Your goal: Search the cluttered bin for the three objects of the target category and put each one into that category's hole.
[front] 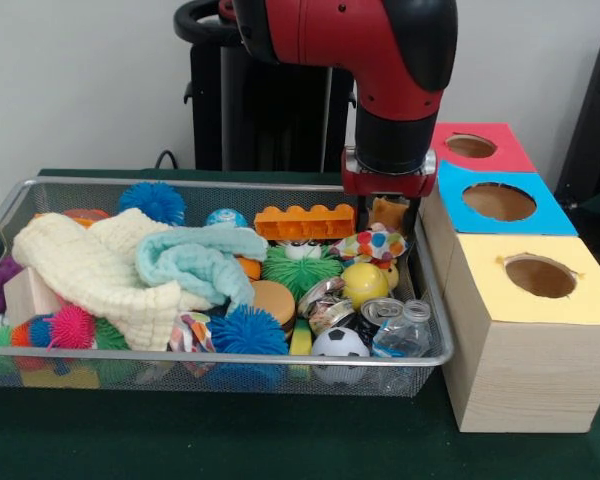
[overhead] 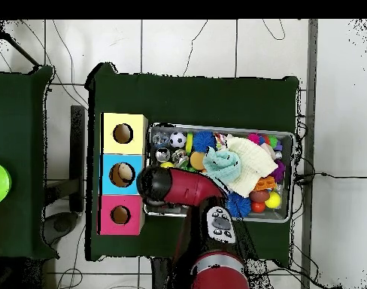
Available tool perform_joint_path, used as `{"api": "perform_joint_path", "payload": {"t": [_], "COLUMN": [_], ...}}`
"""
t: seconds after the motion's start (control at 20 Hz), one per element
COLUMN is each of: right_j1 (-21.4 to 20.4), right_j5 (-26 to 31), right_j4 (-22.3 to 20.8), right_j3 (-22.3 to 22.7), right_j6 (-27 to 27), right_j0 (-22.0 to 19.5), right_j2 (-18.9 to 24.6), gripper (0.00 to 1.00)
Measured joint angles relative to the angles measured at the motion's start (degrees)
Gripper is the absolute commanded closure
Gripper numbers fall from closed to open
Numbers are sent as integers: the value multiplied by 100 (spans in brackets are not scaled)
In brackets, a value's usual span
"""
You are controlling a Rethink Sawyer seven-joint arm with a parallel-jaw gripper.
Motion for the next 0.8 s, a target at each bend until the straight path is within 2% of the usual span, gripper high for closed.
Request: {"api": "perform_joint_path", "payload": {"t": [0.8], "right_j1": [-4], "right_j5": [46], "right_j4": [2], "right_j3": [17], "right_j6": [0], "right_j0": [110], "right_j2": [-40], "gripper": [0]}}
